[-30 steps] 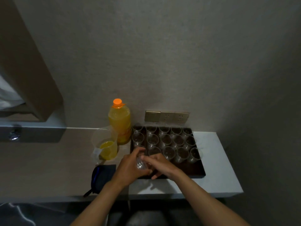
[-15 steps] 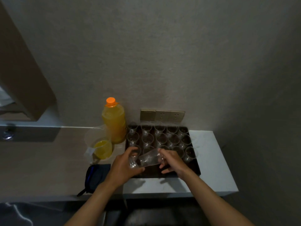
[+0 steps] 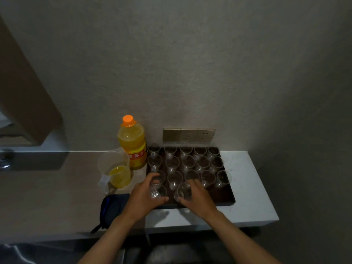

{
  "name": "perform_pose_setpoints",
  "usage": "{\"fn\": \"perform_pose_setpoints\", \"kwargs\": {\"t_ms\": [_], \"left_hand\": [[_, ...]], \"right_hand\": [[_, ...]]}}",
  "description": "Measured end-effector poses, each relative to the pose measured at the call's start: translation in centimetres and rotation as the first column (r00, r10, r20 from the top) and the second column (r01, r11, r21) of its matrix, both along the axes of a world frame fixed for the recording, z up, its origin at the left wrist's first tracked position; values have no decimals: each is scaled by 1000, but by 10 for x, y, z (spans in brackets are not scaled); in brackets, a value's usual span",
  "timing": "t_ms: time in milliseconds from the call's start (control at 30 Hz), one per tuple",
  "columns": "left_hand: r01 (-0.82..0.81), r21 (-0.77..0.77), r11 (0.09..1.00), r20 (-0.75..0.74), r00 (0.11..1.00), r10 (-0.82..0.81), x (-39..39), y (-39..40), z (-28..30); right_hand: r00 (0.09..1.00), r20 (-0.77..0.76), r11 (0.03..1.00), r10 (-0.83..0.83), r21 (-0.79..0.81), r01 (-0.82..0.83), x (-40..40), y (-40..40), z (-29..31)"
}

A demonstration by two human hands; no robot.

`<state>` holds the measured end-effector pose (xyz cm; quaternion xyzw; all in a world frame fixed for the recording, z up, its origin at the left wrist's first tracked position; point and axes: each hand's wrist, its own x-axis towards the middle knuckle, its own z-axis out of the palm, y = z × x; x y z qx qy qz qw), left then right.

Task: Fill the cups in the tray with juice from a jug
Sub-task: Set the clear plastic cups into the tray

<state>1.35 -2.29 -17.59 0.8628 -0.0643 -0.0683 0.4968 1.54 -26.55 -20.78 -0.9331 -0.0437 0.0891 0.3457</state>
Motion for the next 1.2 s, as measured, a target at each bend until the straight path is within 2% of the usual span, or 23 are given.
{"fn": "perform_pose_setpoints", "kwargs": {"t_ms": [100, 333, 733, 1000, 1100, 1200], "left_hand": [[2, -4, 1000, 3, 1000, -2, -1, 1, 3], [-18, -19, 1000, -14, 1000, 18, -2, 7, 8], [-38, -35, 999, -16, 999, 37, 2, 10, 5], [-36, -4, 999, -15, 999, 36, 6, 4, 8], [-19, 19, 1000, -15, 1000, 19, 7, 2, 9], [3, 40, 999, -10, 1000, -3, 10, -1, 9]], "right_hand": [[1000, 9, 1000, -6, 19, 6, -2, 12, -13], [999, -34, 993, -25, -120, 21, 5, 28, -31], [993, -65, 991, -99, -92, 92, 15, 34, -39], [988, -107, 985, -111, -142, 96, 16, 32, -29], [991, -77, 980, -107, -179, 92, 14, 30, -20], [997, 22, 964, -68, -257, 71, 13, 28, -7]]}}
